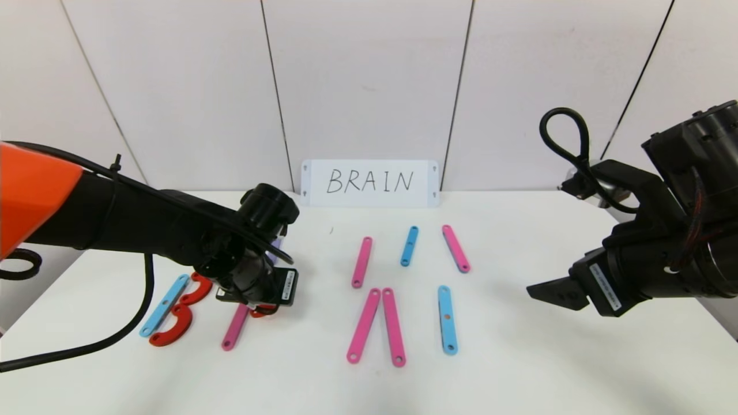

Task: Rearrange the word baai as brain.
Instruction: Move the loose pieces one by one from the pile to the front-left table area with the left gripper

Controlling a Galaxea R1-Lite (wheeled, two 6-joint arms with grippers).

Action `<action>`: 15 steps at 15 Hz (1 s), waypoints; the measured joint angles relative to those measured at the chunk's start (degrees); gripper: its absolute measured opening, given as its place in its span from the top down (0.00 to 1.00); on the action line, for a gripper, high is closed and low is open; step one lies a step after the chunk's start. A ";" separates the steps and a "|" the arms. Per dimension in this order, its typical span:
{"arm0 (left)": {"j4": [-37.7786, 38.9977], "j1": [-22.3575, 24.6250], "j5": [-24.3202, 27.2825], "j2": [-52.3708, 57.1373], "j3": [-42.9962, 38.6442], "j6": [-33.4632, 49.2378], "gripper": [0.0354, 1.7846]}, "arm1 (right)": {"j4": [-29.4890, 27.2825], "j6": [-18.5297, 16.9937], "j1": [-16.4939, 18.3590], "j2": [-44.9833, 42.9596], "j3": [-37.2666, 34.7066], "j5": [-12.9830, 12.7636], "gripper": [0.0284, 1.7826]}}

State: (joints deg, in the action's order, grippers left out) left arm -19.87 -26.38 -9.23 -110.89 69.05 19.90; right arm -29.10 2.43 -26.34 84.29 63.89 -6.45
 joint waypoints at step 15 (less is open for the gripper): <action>1.27 1.55 0.02 -2.40 0.29 -0.09 0.85 | 0.00 0.00 -0.06 0.00 0.00 0.01 0.02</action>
State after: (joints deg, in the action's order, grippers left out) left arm -18.60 -24.83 -9.20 -113.29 69.34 19.81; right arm -29.10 2.43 -26.40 84.29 63.89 -6.44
